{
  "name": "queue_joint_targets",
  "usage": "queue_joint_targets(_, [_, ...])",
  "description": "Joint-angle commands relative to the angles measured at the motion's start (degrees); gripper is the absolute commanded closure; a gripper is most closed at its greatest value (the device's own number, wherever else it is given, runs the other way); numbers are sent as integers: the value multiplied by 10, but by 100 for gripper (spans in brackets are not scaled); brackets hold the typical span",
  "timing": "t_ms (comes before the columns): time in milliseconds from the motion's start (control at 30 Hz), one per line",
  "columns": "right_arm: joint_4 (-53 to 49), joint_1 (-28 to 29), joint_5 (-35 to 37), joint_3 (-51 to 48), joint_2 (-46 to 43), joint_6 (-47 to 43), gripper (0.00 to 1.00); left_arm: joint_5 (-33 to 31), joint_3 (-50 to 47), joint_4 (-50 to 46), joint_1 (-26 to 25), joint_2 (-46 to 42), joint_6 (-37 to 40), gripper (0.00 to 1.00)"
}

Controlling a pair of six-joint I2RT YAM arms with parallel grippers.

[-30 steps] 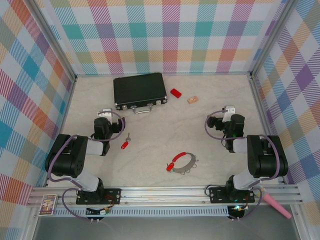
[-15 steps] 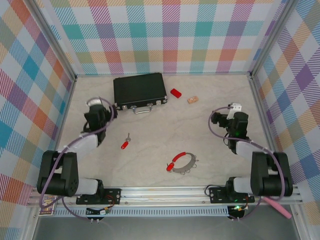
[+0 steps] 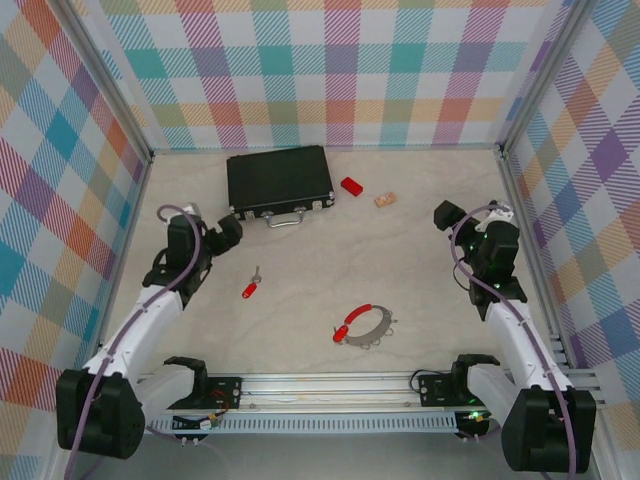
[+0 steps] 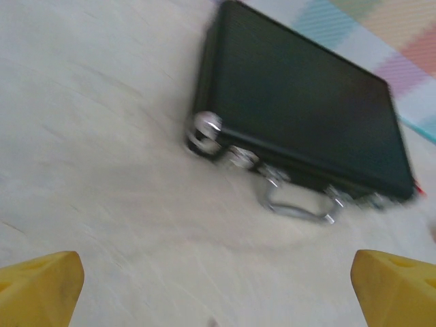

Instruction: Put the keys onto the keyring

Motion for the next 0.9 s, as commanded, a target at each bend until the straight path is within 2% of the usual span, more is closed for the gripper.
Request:
queue_joint_targets(0, [-34, 7, -94, 15, -8, 40, 1, 44, -23, 9, -63, -35, -4, 0])
queue_joint_targets(133, [-64, 27, -93, 15, -25, 21, 1, -12, -52, 12, -180, -44, 8, 1])
queue_joint_targets(233, [-86, 35, -85, 11, -34, 20, 1, -57, -68, 31, -265, -21, 6, 7])
queue_joint_targets(300, [-86, 43, -83, 1, -39, 28, 1, -65, -73, 63, -317, 15, 6, 15])
queue_joint_targets(367, [-81, 55, -81, -9, -40, 28, 1, -98, -64, 82, -372, 57, 6, 19])
queue_joint_targets(433, [-76, 77, -66, -12, -33, 27, 1, -155, -36, 89, -442, 110, 23, 20])
queue_joint_targets(500, [-70, 101, -49, -10, -21, 20, 1, -182, 1, 88, -491, 170, 41, 20])
queue_joint_targets(667, [-60, 140, -16, -13, -7, 6, 1, -208, 126, 25, -567, 307, 94, 23])
queue_joint_targets(867, [-55, 141, 6, -35, -30, 8, 1, -187, 190, -8, -586, 398, 127, 24])
